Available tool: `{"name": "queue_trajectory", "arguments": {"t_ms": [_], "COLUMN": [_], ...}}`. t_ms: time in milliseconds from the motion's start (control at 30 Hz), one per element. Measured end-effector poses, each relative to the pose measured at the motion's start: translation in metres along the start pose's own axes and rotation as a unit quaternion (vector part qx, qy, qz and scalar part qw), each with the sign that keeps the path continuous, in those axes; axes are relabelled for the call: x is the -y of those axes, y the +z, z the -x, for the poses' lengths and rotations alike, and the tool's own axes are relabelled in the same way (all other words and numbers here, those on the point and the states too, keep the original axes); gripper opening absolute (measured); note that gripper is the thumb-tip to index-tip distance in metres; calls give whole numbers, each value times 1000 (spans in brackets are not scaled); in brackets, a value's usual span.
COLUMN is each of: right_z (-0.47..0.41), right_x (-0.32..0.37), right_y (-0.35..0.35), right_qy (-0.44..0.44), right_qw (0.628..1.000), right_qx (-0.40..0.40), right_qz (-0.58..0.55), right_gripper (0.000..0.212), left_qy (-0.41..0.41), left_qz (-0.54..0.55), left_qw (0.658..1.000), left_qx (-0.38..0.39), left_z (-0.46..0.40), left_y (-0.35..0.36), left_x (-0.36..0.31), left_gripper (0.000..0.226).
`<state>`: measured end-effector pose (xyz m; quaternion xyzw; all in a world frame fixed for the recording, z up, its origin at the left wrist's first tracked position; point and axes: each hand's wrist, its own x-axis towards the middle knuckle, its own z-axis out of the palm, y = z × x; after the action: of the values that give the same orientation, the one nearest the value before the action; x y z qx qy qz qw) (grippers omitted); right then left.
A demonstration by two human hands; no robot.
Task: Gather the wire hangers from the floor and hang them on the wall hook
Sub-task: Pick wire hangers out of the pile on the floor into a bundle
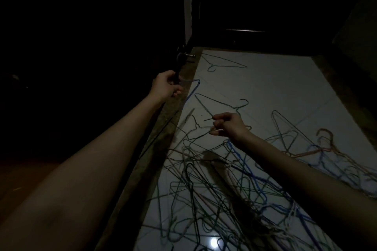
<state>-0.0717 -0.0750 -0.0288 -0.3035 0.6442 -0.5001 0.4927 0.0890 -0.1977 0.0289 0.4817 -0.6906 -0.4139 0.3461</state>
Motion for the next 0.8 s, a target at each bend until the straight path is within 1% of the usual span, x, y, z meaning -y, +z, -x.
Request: {"name": "queue_trajectory", "arguments": {"t_ms": [133, 267, 333, 433, 567, 667, 800], "right_z": [-2, 0, 3, 6, 9, 12, 13], "right_x": [15, 39, 54, 70, 82, 89, 93], "right_y": [-10, -27, -35, -41, -43, -44, -46], "right_qy": [-19, -63, -96, -150, -201, -216, -227], "right_qw": [998, 994, 991, 984, 976, 973, 971], "right_qx": [-33, -62, -77, -86, -86, -82, -76], "right_qz": [-52, -58, -57, -32, 14, 23, 23], "right_gripper": [29, 28, 25, 21, 19, 14, 12], "left_qy": [1, -12, -35, -96, -150, -172, -180], "left_qz": [-3, 39, 68, 124, 179, 204, 216], "left_qw": [999, 998, 997, 987, 966, 955, 939], "left_qx": [-37, -52, -26, 41, 107, 127, 198], "left_z": [-1, -2, -2, 2, 10, 16, 21], "left_y": [-11, -11, -7, 6, 32, 55, 86], "left_x": [-1, -4, -6, -12, -20, -20, -22], "left_gripper": [18, 29, 26, 17, 24, 23, 27]}}
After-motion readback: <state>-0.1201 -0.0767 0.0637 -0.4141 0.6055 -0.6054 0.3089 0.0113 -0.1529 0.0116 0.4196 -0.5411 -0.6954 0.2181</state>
